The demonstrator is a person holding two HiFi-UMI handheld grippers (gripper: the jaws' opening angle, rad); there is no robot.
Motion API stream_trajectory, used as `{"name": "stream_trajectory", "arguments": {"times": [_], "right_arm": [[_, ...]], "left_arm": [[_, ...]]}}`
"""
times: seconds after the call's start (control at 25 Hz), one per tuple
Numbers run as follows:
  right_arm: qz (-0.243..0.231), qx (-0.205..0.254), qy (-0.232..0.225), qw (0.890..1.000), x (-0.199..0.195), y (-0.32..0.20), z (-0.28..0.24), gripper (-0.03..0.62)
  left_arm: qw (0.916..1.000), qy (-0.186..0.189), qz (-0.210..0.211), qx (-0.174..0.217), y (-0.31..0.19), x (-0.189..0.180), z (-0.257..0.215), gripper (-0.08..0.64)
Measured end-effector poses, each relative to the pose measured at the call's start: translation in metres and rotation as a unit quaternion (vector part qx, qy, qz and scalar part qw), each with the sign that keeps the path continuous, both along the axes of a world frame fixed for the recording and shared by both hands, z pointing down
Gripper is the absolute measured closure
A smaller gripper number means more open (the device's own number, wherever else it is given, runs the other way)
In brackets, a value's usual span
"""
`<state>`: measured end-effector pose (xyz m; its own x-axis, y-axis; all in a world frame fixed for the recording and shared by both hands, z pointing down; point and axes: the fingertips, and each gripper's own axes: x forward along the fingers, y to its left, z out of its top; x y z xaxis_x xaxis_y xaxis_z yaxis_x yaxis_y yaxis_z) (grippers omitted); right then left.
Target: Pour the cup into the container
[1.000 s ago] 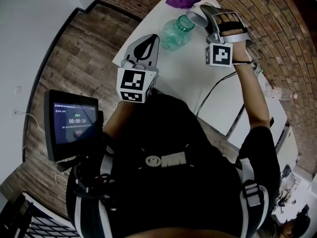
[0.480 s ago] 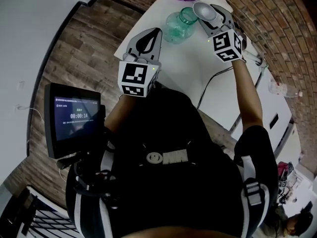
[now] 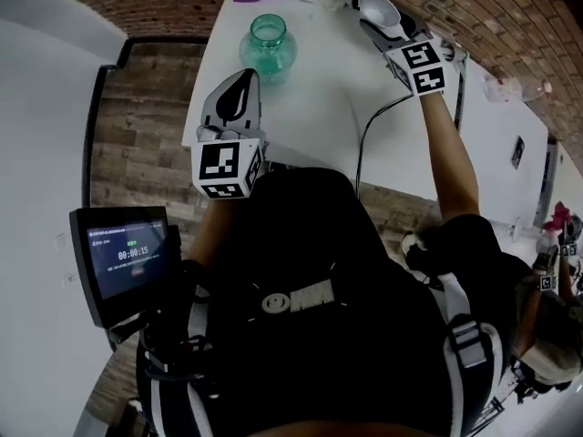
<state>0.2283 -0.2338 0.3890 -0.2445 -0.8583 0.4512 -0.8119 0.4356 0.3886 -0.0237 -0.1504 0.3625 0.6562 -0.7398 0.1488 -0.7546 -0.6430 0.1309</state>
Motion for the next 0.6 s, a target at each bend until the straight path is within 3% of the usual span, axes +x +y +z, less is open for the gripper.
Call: {"name": "stream_trajectory", "arguments": {"times": [0.12, 0.24, 0.44, 0.6], "right_arm": [[0.054, -0.006, -0.037, 0.998, 0.052, 0.023, 0.008, 0.328], [0.114, -0.024, -0.101, 0.988, 0.080, 0.062, 0.044, 0.328], [0.157, -0.054, -0.180, 0.970, 0.086, 0.110, 0.145, 0.328], [0.163, -0.056, -0.213, 0.962, 0.081, 0.126, 0.178, 0.328]], "left_arm": [[0.9994, -0.010, 0.031, -0.009, 0.002, 0.025, 0.007, 0.561], [0.9961, -0.014, 0.086, -0.014, 0.010, 0.054, 0.013, 0.561], [0.9894, -0.025, 0.142, -0.014, 0.019, 0.095, 0.016, 0.561], [0.9852, -0.040, 0.166, -0.018, 0.018, 0.112, 0.020, 0.561]]}}
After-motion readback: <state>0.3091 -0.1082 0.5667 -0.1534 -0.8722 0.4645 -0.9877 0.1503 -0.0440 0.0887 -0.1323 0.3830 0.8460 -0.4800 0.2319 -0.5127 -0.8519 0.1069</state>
